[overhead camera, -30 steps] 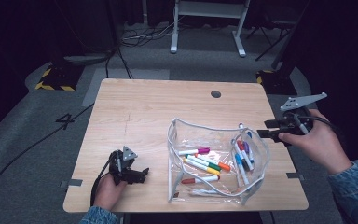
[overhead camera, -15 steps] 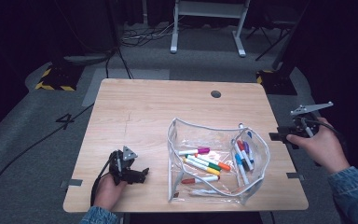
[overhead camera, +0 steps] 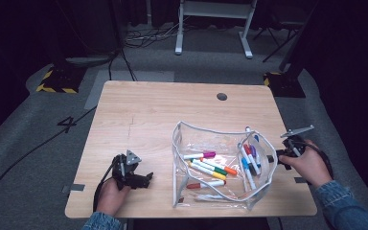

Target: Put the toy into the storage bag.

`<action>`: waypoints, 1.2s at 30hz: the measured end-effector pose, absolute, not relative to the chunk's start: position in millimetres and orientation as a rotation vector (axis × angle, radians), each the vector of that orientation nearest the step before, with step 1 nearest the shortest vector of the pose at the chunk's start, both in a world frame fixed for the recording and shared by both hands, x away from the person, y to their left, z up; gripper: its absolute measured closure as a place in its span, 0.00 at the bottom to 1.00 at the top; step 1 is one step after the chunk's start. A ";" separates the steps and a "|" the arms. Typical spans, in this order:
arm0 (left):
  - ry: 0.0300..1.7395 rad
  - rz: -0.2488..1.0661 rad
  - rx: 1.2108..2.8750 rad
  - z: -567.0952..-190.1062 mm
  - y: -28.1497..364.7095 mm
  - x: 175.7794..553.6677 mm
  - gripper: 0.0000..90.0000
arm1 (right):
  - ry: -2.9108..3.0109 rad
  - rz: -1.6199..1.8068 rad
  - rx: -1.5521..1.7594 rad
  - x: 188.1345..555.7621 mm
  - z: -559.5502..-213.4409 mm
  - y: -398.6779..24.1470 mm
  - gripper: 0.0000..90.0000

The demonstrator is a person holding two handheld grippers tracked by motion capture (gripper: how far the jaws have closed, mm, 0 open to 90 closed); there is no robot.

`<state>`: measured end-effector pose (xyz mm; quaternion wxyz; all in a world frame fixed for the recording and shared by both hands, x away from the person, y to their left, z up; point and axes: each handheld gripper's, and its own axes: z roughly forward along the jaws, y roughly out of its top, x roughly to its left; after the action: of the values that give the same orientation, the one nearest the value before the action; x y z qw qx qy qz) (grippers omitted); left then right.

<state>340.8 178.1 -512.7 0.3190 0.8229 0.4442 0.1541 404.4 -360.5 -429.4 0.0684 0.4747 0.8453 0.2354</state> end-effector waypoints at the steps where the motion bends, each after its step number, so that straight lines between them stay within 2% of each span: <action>1: 1.168 0.406 2.164 -512.7 178.1 340.8 0.00 | 2.550 0.701 1.434 404.8 -434.7 -359.9 0.57; 9: 1.168 0.411 2.164 -512.6 178.2 340.9 0.00 | 2.565 0.645 1.465 406.5 -463.0 -357.1 0.59; 12: 1.168 0.407 2.164 -512.6 178.1 340.8 0.00 | 2.550 0.628 1.499 407.8 -467.9 -361.6 0.63; 18: 1.169 0.405 2.163 -512.7 178.0 340.8 0.00 | 2.489 0.532 1.602 408.1 -470.0 -375.0 0.85; 24: 1.168 0.407 2.164 -512.7 178.1 340.9 0.00 | 2.447 0.509 1.672 407.0 -468.1 -383.0 0.86; 29: 1.168 0.407 2.164 -512.7 178.1 340.8 0.00 | 2.438 0.584 1.630 405.6 -448.8 -388.4 0.86; 36: 1.169 0.411 2.163 -512.6 178.1 340.8 0.00 | 2.433 0.705 1.561 397.4 -397.0 -387.0 0.86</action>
<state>340.8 178.1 -512.6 0.3188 0.8225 0.4444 0.1561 397.4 -387.0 -397.0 0.0830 0.5228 0.8149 0.2361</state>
